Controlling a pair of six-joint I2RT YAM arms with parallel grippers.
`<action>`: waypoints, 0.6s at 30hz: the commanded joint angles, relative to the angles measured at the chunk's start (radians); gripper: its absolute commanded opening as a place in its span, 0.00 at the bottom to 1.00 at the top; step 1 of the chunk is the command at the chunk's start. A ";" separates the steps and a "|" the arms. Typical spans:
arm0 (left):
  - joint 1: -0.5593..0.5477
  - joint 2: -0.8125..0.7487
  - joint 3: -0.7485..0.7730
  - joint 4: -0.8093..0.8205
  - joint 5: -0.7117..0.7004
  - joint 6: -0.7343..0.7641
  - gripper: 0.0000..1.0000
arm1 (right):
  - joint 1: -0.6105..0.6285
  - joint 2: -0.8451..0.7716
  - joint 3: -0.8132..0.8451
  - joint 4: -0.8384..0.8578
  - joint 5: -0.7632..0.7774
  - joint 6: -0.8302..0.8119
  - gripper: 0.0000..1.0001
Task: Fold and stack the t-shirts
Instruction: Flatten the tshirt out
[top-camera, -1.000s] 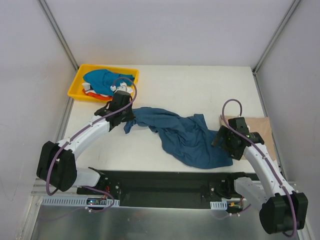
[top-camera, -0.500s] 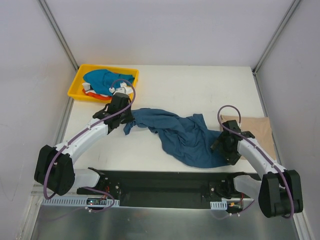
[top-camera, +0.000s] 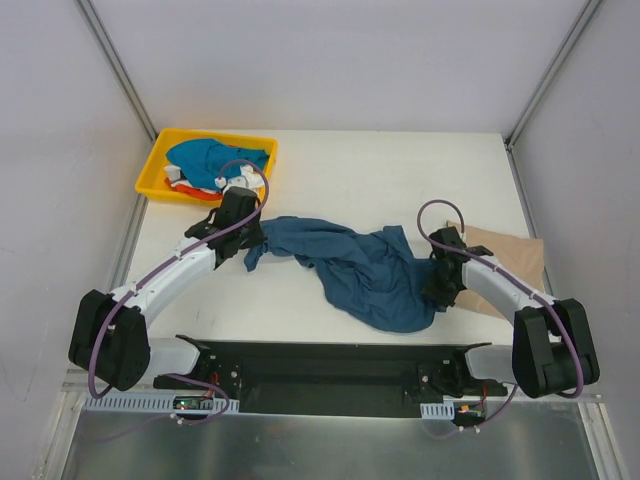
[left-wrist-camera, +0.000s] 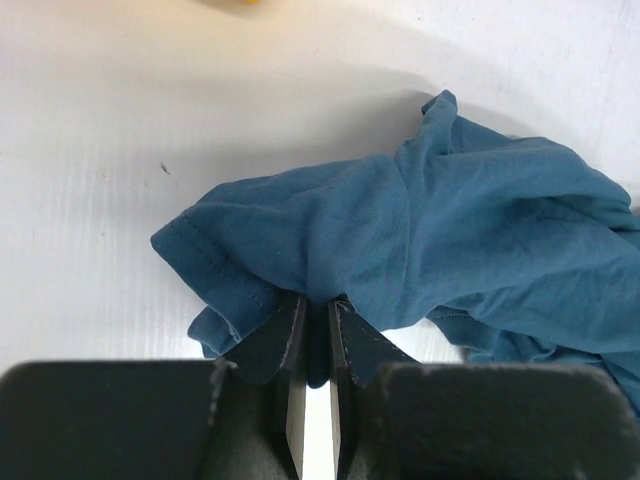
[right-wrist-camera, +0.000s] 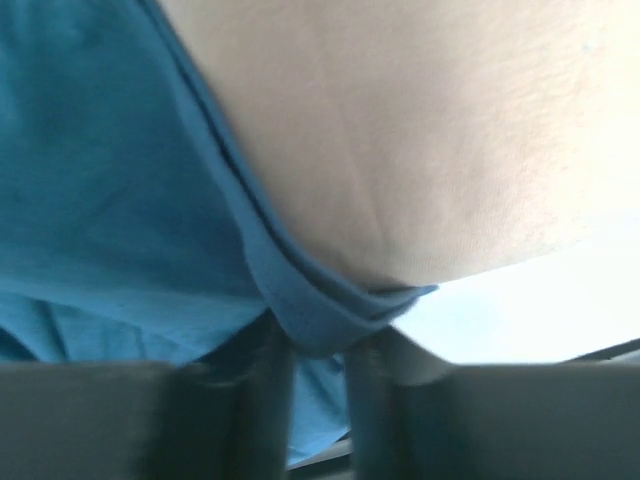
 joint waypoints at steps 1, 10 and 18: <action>0.017 -0.004 0.005 0.017 -0.028 -0.003 0.00 | 0.026 0.036 0.015 0.052 0.049 -0.001 0.16; 0.026 -0.008 0.019 0.017 -0.015 0.016 0.00 | 0.048 -0.014 0.079 -0.041 0.133 -0.062 0.01; 0.028 -0.073 0.022 0.015 0.050 0.054 0.00 | 0.065 -0.208 0.155 -0.102 0.131 -0.191 0.01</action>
